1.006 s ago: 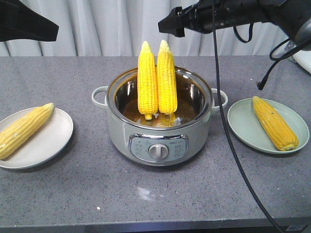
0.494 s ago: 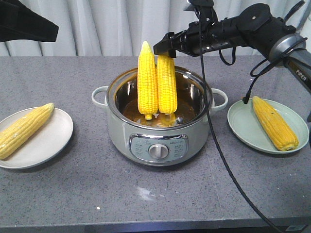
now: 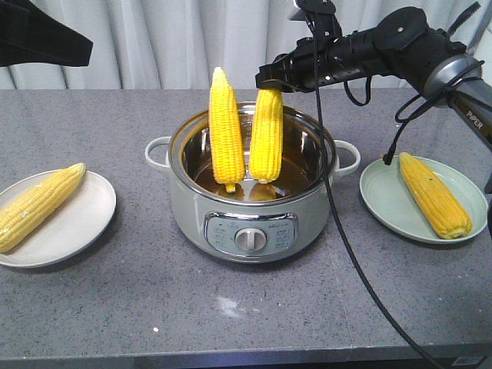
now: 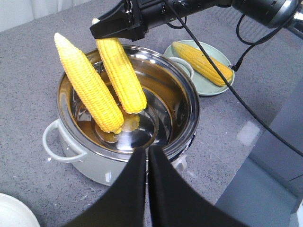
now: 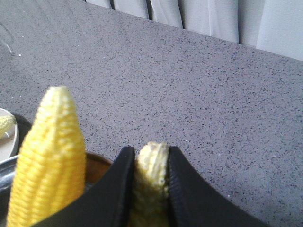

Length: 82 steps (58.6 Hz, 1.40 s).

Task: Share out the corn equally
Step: 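Reach the right gripper into the pot and close on a corn cob, then lift the corn cob out of the pot and raise it high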

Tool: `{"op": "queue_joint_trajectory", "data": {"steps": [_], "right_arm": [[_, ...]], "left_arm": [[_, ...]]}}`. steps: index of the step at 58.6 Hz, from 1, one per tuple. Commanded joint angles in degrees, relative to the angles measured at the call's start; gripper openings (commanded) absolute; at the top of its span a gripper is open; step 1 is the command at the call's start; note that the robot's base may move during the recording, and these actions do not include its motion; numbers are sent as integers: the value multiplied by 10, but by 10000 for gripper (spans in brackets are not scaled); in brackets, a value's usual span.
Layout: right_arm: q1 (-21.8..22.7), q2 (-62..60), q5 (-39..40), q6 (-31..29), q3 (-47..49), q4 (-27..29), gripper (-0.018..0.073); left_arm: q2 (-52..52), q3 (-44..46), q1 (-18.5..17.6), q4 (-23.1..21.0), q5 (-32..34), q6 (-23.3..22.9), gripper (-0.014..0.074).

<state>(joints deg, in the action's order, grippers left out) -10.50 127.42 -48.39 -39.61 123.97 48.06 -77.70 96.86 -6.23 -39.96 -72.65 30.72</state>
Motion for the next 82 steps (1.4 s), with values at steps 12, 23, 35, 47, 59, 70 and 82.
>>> {"op": "queue_joint_trajectory", "data": {"steps": [12,23,35,47,59,70,82], "right_arm": [[0,-57,30,-42,20,16,-10],[0,-68,42,-51,20,15,-8],[0,-70,45,-51,20,16,-7],[1,-85,66,-51,20,18,-6],[5,-112,84,-51,20,15,-6],[5,-151,88,-53,20,13,-6],[5,-222,41,-47,20,-14,-6]], "left_arm": [[14,14,0,-30,16,0,-8],[14,14,0,-30,16,0,-8],[14,14,0,-30,16,0,-8],[14,14,0,-29,15,0,-8],[14,14,0,-30,18,0,-8],[14,14,0,-30,23,0,-8],[14,14,0,-30,24,0,-8]]}}
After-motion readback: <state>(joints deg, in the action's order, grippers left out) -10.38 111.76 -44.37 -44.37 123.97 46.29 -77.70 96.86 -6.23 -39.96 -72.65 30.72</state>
